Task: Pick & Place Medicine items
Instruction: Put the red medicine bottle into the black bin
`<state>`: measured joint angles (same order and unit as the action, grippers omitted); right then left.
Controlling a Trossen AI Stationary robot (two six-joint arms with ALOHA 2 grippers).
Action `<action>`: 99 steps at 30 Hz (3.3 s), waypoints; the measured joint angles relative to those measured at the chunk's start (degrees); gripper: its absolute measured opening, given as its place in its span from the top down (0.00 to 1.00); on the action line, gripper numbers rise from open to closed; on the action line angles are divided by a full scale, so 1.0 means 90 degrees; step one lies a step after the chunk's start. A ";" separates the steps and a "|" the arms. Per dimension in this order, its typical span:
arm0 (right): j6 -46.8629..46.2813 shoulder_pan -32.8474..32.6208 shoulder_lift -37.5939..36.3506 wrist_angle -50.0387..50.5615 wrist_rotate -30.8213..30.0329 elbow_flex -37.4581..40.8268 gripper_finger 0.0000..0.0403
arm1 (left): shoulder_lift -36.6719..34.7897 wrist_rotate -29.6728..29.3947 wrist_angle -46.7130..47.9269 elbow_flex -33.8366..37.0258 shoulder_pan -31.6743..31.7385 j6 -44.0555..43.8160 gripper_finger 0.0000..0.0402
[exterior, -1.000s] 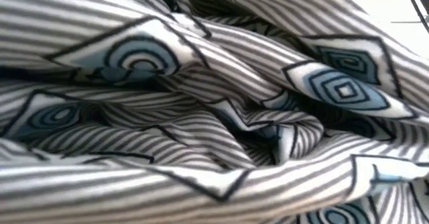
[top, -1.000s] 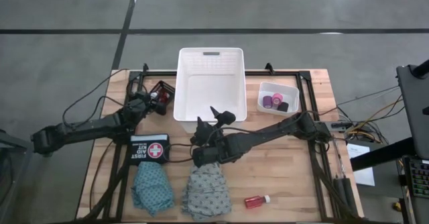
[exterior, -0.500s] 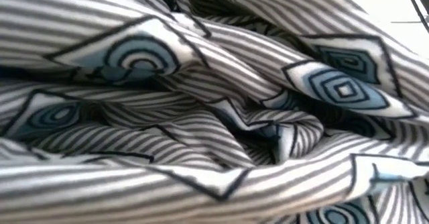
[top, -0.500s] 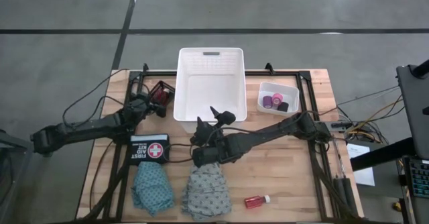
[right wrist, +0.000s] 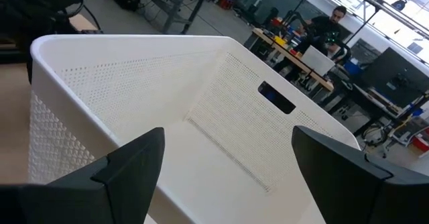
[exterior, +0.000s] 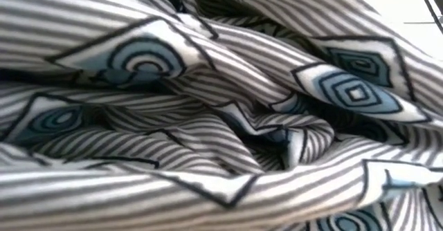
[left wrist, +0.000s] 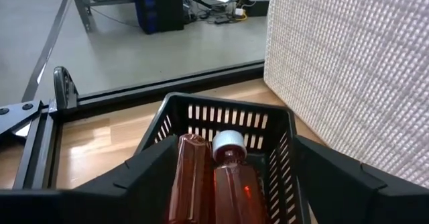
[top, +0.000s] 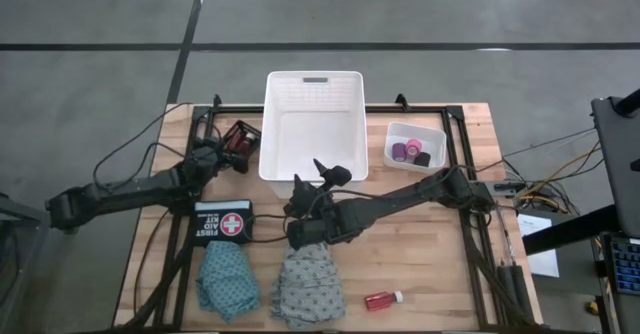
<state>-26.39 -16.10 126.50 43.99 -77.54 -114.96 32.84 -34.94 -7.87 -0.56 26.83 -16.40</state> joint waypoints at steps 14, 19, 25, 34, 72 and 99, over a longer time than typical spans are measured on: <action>0.0000 0.0000 -0.0002 0.0000 0.0000 0.0000 0.19 | -0.0012 0.0576 0.0053 -0.0714 -0.0017 0.0330 0.41; 0.0000 0.0000 -0.0002 0.0000 0.0000 0.0000 0.19 | -0.0012 0.0592 0.0059 -0.1172 -0.0022 0.0359 0.42; 0.0000 0.0000 -0.0002 0.0000 0.0000 0.0000 0.19 | -0.0012 0.0945 0.0302 -0.2122 -0.0261 0.1551 0.42; 0.0000 0.0000 -0.0002 -0.0002 -0.0002 0.0000 0.19 | -0.0188 0.0982 0.1838 -0.4187 -0.0489 0.2113 0.42; 0.2890 -0.0075 -0.0080 -0.0214 -0.0039 0.0000 0.19 | -0.0799 0.4719 0.3921 -0.4485 -0.0656 0.0983 0.42; 0.2413 -0.3193 -0.1592 -0.0257 -0.0508 0.0066 0.19 | -0.0799 0.4720 0.3929 -0.4485 -0.0656 0.0983 0.41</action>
<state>-4.67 -44.84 112.17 41.67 -82.11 -114.36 25.65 7.54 27.49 -40.93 20.93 -7.55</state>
